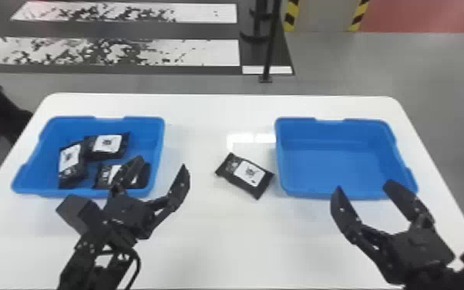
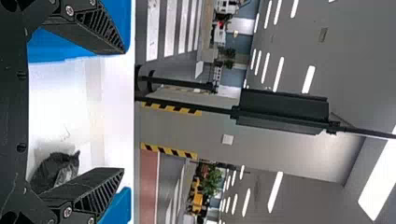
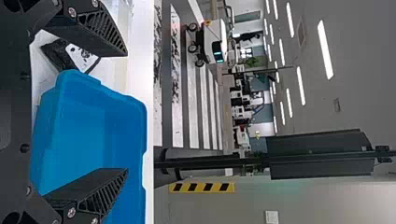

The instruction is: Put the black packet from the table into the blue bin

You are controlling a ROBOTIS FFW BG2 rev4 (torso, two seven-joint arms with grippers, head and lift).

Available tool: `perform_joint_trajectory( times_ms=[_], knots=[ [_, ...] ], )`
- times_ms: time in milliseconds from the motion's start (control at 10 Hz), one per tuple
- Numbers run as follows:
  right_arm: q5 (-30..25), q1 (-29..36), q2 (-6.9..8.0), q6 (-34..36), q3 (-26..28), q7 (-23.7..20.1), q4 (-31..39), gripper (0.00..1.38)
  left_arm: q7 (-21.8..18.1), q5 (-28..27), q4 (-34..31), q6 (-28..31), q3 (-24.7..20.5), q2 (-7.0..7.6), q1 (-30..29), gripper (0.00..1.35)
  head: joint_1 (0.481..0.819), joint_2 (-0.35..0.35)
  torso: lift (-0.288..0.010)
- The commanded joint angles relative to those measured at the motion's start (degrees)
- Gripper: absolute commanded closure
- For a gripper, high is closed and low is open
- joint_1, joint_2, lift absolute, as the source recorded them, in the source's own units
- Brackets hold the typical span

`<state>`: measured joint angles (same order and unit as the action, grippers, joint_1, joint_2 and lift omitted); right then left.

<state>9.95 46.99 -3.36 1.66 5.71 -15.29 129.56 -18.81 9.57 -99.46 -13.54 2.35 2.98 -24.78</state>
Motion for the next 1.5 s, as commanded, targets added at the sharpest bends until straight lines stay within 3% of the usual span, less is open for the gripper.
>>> perform_joint_trajectory(
  times_ms=[0,200,500,800,1100,1400],
  knots=[
    [-0.01,-0.16,0.02,0.16,0.0,0.0,-0.12,0.13,-0.08,-1.12,2.5,3.83,3.59,-0.17,4.68,0.13,0.695,-0.083,-0.11],
    [-0.01,-0.3,0.02,0.16,-0.11,0.0,-0.26,0.13,-1.67,-4.66,8.13,6.92,6.67,-0.7,10.86,0.13,0.695,-0.144,-0.11],
    [-0.01,-0.45,0.02,0.16,-0.11,0.0,-0.54,0.14,-2.46,-13.34,10.66,14.09,7.7,-1.84,14.52,0.14,0.695,-0.2,-0.11],
    [-0.01,-0.59,-0.07,0.16,-0.11,-0.09,-0.54,0.14,-3.69,-15.4,16.14,19.58,14.21,-1.84,20.57,0.14,0.695,-0.239,-0.11],
    [0.1,-0.45,-0.16,0.16,-0.11,-0.09,-0.68,0.14,-3.69,-17.57,20.5,17.89,17.76,-2.1,24.36,0.14,0.695,-0.307,-0.11],
    [0.44,-0.45,-0.07,0.16,-0.11,-0.18,-0.82,0.14,-2.28,-22.14,27.39,15.64,17.76,-3.13,28.3,0.13,0.695,-0.317,-0.11]
  ],
)
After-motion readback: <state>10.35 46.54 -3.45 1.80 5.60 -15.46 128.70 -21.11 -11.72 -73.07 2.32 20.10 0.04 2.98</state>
